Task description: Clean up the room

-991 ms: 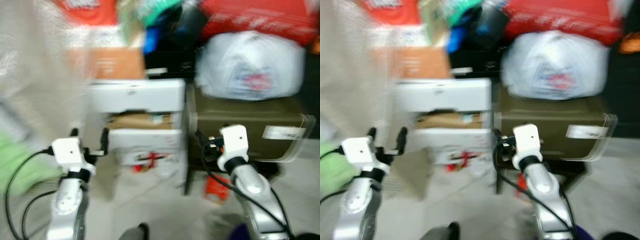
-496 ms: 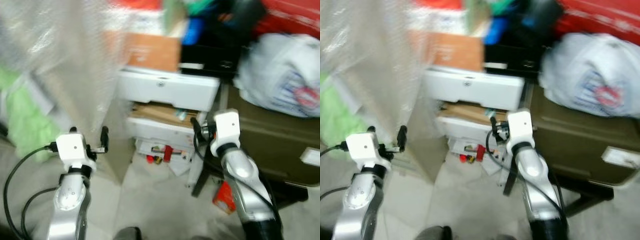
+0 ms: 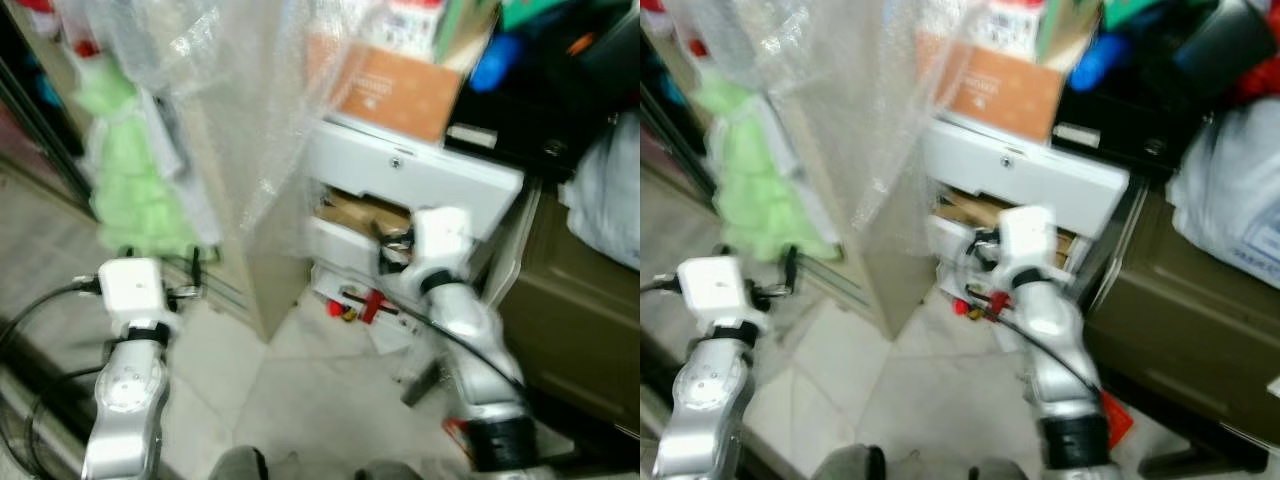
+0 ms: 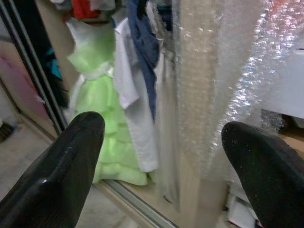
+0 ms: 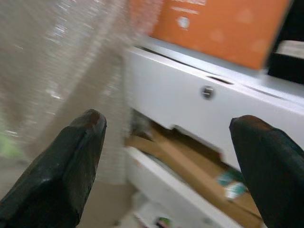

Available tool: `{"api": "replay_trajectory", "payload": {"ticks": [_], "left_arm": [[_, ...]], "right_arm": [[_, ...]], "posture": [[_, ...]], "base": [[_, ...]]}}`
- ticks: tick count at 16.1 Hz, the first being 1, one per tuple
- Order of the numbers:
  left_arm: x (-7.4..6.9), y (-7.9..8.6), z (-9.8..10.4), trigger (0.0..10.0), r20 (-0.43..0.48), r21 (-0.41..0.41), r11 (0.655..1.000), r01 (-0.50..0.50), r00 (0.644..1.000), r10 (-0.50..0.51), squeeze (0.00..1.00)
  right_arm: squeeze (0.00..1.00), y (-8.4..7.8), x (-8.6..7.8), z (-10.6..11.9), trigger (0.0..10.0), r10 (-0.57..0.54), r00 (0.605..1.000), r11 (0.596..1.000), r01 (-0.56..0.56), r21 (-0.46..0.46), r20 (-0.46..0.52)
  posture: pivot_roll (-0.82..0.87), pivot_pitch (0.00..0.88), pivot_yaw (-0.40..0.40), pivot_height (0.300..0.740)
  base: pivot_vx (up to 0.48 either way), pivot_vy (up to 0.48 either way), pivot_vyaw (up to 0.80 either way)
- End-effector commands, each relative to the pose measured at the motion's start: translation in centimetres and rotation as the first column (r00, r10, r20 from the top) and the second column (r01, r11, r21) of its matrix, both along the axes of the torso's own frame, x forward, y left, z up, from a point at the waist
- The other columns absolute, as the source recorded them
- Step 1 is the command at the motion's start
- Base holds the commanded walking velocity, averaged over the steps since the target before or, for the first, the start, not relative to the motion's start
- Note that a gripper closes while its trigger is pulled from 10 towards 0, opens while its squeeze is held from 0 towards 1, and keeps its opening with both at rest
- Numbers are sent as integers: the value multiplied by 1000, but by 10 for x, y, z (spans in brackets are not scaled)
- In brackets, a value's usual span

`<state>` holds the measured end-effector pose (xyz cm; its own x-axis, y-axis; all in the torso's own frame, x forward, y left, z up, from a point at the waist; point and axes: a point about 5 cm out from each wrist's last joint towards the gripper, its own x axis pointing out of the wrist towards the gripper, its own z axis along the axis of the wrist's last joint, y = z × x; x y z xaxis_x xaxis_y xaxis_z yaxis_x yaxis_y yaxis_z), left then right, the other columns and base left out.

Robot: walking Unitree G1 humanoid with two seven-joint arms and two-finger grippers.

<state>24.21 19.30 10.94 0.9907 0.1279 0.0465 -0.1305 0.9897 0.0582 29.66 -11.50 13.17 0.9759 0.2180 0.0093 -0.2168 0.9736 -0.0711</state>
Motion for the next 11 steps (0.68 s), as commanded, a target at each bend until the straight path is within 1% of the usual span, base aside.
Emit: {"api": "replay_trajectory", "payload": {"ticks": [1, 2, 3, 4, 5, 7, 8, 9, 11], "left_arm": [[0, -3, 1, 10000, 5, 1, 1000, 8, 1000, -8, 0], [0, -3, 1, 10000, 5, 3, 1000, 6, 1000, -6, 0], [1, -4, 1, 10000, 9, -9, 1000, 9, 1000, -9, 0], [2, -4, 2, 10000, 11, -11, 1000, 11, 1000, -10, 0], [3, -4, 2, 10000, 13, -11, 1000, 12, 1000, -12, 0], [4, -5, 3, 10000, 24, -11, 1000, 3, 1000, -3, 0], [4, -5, 4, 10000, 27, -16, 1000, -3, 1000, 3, 0], [4, -3, 2, 10000, 17, -35, 999, -30, 999, 31, 0], [5, -1, 1, 10000, 8, -34, 998, -52, 999, 53, 0]], "right_arm": [[0, -9, 1, -3, 10000, -28, 999, 1000, 28, -15, -18], [0, -7, 1, -4, 10000, -8, 1000, 1000, 8, -7, -26], [0, -5, 1, -4, 10000, 1, 1000, 1000, -2, -20, -18], [0, -4, 1, -2, 10000, 7, 1000, 999, -7, -45, 2], [0, -3, 3, 3, 10000, 11, 999, 996, -7, -91, 50], [0, -1, 6, 8, 10000, 12, 996, 998, -7, -55, 91], [0, -2, 8, 10, 10000, 2, 995, 998, 4, -69, 98], [0, -6, 10, 10, 10000, -19, 995, 996, 28, -84, 103], [0, -10, 12, 4, 10000, -48, 997, 996, 52, -67, 54]], "posture": [[-116, 107, -2, 740], [-117, 105, -1, 740], [-119, 104, 0, 740], [-120, 103, 1, 740], [-120, 102, 2, 740], [-121, 99, 4, 740], [-121, 98, 4, 740], [-121, 98, 4, 740], [-119, 98, 2, 740]], "base": [[0, 0, 0], [0, 0, 0], [0, 0, 0], [0, 0, 0], [0, 0, 0], [0, 0, 0], [0, 0, 0], [0, 0, 0], [0, 0, 0]]}}
